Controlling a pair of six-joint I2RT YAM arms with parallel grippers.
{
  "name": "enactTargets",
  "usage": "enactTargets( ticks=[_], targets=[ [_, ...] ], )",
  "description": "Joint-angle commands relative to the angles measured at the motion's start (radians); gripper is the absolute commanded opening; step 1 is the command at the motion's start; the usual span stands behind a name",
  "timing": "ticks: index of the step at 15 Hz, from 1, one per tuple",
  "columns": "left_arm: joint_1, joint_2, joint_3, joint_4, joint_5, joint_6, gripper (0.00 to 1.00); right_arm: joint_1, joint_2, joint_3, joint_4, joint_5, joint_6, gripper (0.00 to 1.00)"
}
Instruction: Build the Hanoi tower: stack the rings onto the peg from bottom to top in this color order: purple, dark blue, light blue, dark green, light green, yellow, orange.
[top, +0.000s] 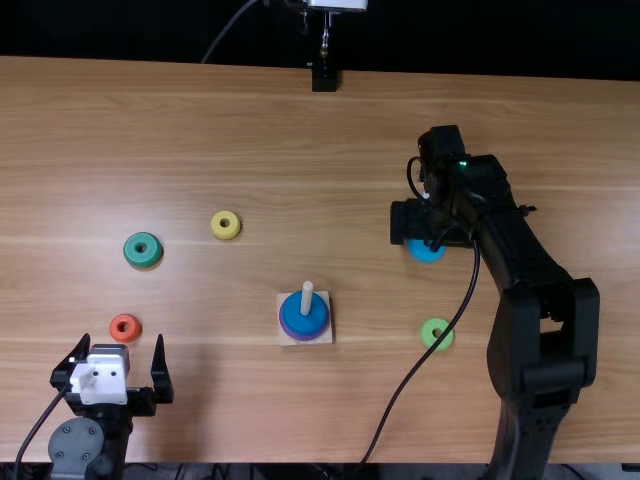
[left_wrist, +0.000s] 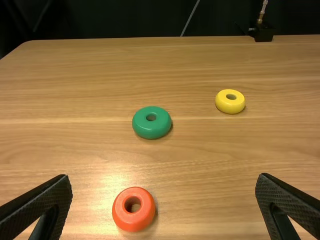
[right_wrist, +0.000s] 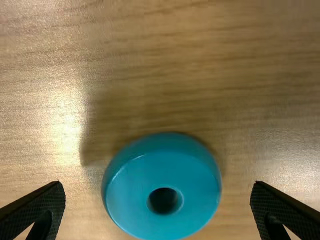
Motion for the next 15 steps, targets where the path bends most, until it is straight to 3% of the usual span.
enactTargets(
  ticks=[1, 15],
  targets=[
    [0.006, -0.012, -0.105, -0.077, -0.006, 0.001, 1.0, -0.01, 0.029, 0.024, -0.001, 0.001, 0.0, 1.0],
    [0.006, -0.012, -0.105, -0.079, -0.006, 0.001, 1.0, -0.007, 0.059, 0.011, -0.001, 0.01, -0.002, 1.0]
  ],
)
